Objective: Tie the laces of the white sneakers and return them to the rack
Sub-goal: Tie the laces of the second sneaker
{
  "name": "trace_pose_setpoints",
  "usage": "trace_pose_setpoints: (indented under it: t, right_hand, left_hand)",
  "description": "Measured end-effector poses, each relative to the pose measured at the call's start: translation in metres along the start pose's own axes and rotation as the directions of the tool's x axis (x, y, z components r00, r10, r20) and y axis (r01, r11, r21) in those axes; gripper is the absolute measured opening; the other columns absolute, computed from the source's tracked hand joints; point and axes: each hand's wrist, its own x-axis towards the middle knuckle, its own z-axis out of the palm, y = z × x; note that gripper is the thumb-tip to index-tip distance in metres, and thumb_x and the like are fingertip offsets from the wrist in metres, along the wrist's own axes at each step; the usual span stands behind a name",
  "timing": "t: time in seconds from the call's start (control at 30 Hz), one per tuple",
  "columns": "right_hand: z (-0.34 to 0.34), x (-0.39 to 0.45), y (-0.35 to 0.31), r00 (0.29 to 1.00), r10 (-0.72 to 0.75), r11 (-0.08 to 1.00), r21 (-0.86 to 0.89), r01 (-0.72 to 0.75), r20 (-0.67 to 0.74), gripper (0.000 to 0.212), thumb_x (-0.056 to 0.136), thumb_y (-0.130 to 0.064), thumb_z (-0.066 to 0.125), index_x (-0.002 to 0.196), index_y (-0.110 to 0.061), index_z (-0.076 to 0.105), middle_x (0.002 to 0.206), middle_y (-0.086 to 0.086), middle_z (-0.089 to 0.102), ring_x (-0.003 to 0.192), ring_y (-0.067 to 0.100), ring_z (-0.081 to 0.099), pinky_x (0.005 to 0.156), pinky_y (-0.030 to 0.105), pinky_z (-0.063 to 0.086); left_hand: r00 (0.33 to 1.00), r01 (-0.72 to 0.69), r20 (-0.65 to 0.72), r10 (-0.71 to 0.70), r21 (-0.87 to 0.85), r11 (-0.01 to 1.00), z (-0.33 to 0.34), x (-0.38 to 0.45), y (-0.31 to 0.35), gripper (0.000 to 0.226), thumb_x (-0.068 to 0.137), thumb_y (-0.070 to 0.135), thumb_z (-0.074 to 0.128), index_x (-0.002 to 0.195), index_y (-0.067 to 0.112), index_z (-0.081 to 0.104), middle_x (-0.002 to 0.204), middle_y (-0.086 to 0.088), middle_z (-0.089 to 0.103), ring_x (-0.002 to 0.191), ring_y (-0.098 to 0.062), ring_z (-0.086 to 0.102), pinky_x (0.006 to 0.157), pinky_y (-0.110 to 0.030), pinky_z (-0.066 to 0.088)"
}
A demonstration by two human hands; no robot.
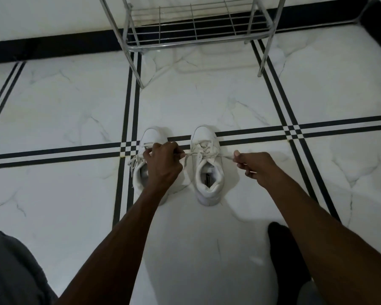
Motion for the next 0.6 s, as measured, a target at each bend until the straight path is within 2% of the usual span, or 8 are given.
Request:
trace_pose_setpoints:
  t: [0.1,0.2,0.27,0.37,0.43,0.53,0.6]
  right_hand:
    - [0.0,0.001,-0.001,0.997,-0.049,0.999,-0.021,0.048,-0.06,0.028,0.074,-0.02,0.082,0.095,-0.003,0.076,0.089,0.004,0.079,0.075,0.011,0.068,0.057,0.024,0.044]
    - [0.002,0.004,0.002,0.989,-0.089,0.993,-0.085,0.079,-0.121,0.021,0.072,-0.027,0.083,0.077,-0.008,0.075,0.088,0.008,0.079,0.074,0.015,0.065,0.064,0.029,0.048]
    - [0.002,0.006,0.003,0.984,-0.1,0.99,-0.11,0.084,-0.146,0.021,0.071,-0.03,0.083,0.071,-0.01,0.075,0.088,0.009,0.078,0.072,0.017,0.063,0.065,0.03,0.049]
    - [0.0,0.007,0.002,0.983,-0.134,0.984,-0.134,0.117,-0.125,0.02,0.072,-0.031,0.083,0.07,-0.013,0.075,0.087,0.008,0.078,0.074,0.017,0.063,0.066,0.031,0.05]
    - [-0.002,0.004,0.0,0.966,-0.248,0.945,-0.239,0.223,-0.078,0.02,0.075,-0.032,0.083,0.068,-0.016,0.072,0.082,0.006,0.077,0.075,0.018,0.066,0.069,0.031,0.052]
    - [-0.004,0.007,-0.004,0.896,-0.445,0.843,-0.345,0.413,-0.013,0.017,0.078,-0.027,0.083,0.077,-0.015,0.071,0.082,0.001,0.075,0.076,0.014,0.068,0.07,0.028,0.051]
    - [-0.003,0.008,-0.008,0.834,-0.541,0.736,-0.418,0.532,0.108,0.021,0.08,-0.025,0.081,0.097,-0.018,0.072,0.096,-0.003,0.074,0.084,0.013,0.066,0.075,0.027,0.051]
  left_hand:
    - [0.999,0.009,-0.034,-0.008,0.011,1.0,0.0,-0.004,-0.001,0.019,0.083,0.006,0.063,0.089,0.022,0.071,0.093,0.008,0.075,0.102,-0.024,0.061,0.102,-0.051,0.034]
    - [0.997,0.026,-0.068,-0.023,0.041,0.999,0.003,-0.006,-0.002,0.013,0.086,0.009,0.063,0.088,0.02,0.07,0.091,0.005,0.076,0.098,-0.025,0.062,0.099,-0.05,0.035]
    - [0.998,0.02,-0.063,-0.017,0.042,0.999,0.006,-0.007,-0.004,0.009,0.088,0.012,0.065,0.087,0.019,0.07,0.089,0.003,0.076,0.096,-0.025,0.063,0.099,-0.048,0.034]
    - [0.999,0.02,-0.028,-0.021,-0.016,1.0,0.006,-0.006,-0.009,0.007,0.087,0.012,0.067,0.086,0.017,0.071,0.088,0.005,0.076,0.097,-0.023,0.062,0.099,-0.046,0.03]
    - [0.999,0.037,0.002,-0.037,-0.063,0.997,0.004,-0.002,-0.012,0.008,0.086,0.012,0.069,0.085,0.019,0.074,0.087,0.006,0.077,0.099,-0.022,0.062,0.097,-0.043,0.026]
    - [0.999,0.02,0.047,-0.017,-0.065,0.998,0.003,0.005,-0.01,0.012,0.089,0.015,0.067,0.093,0.023,0.076,0.093,0.007,0.079,0.107,-0.023,0.063,0.104,-0.049,0.027]
    - [0.994,-0.019,0.103,0.025,-0.058,0.998,0.005,0.005,-0.002,0.02,0.093,0.021,0.064,0.111,0.027,0.073,0.108,0.006,0.077,0.121,-0.024,0.059,0.11,-0.054,0.024]
